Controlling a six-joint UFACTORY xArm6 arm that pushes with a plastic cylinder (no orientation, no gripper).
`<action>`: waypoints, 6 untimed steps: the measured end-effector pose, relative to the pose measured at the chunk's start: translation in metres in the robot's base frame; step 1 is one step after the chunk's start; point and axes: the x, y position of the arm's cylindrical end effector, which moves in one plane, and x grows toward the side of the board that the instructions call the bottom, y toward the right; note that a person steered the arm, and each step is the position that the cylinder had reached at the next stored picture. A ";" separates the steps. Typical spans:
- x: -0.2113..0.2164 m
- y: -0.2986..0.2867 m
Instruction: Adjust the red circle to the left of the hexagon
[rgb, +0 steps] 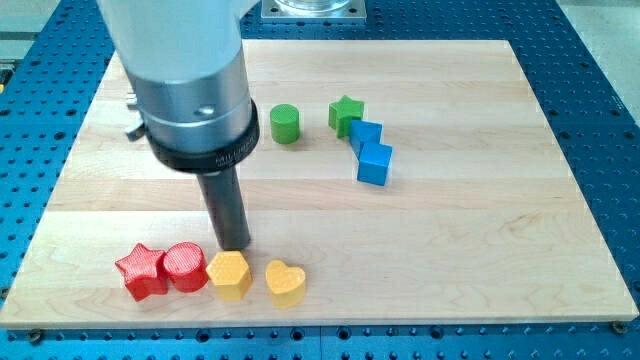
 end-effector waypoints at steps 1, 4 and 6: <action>-0.014 -0.023; 0.008 -0.033; 0.020 -0.033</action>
